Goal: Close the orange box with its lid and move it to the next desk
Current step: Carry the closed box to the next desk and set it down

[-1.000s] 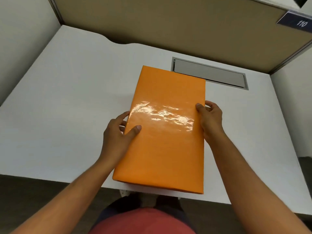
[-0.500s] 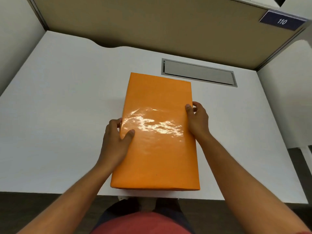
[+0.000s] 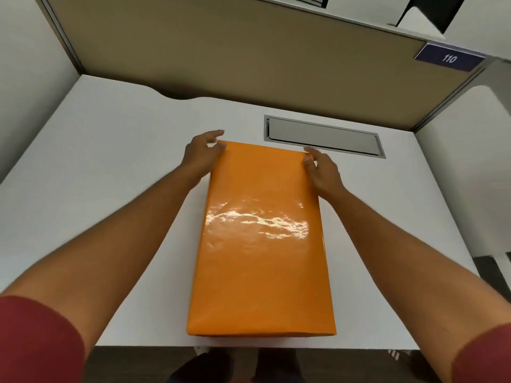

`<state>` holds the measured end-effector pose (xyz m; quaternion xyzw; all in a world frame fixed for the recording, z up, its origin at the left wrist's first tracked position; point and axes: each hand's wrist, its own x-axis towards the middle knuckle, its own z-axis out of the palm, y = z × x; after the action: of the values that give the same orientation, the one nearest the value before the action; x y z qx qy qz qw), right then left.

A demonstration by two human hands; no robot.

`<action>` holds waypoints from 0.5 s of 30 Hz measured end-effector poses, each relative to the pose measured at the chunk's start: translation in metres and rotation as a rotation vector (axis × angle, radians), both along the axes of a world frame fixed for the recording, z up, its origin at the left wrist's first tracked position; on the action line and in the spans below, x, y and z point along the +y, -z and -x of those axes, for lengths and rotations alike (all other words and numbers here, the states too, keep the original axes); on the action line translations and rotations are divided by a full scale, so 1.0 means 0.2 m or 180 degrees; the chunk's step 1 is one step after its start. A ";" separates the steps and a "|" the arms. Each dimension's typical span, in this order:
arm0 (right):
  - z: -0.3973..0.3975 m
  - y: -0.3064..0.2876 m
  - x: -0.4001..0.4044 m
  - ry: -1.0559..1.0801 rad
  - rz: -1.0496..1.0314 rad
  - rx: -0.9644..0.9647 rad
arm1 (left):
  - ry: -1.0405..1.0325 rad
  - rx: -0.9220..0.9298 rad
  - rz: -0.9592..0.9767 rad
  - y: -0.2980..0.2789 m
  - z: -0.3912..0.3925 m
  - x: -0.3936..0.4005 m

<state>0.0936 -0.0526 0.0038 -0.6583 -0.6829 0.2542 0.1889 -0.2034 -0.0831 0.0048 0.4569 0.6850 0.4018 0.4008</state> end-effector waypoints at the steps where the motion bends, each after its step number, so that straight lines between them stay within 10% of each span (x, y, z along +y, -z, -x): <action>1: 0.00 0.01 0.02 -0.0045 0.0008 -0.0139 | 0.0017 -0.0050 0.0055 0.02 0.00 0.03; 15: 0.08 0.12 0.02 0.0426 -0.0340 -0.0164 | -0.0346 0.0090 0.0058 0.14 -0.07 0.02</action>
<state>0.0781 -0.0486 -0.0199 -0.6977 -0.6546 0.1872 0.2227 -0.1893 -0.0798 -0.0237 0.4210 0.7180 0.4102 0.3727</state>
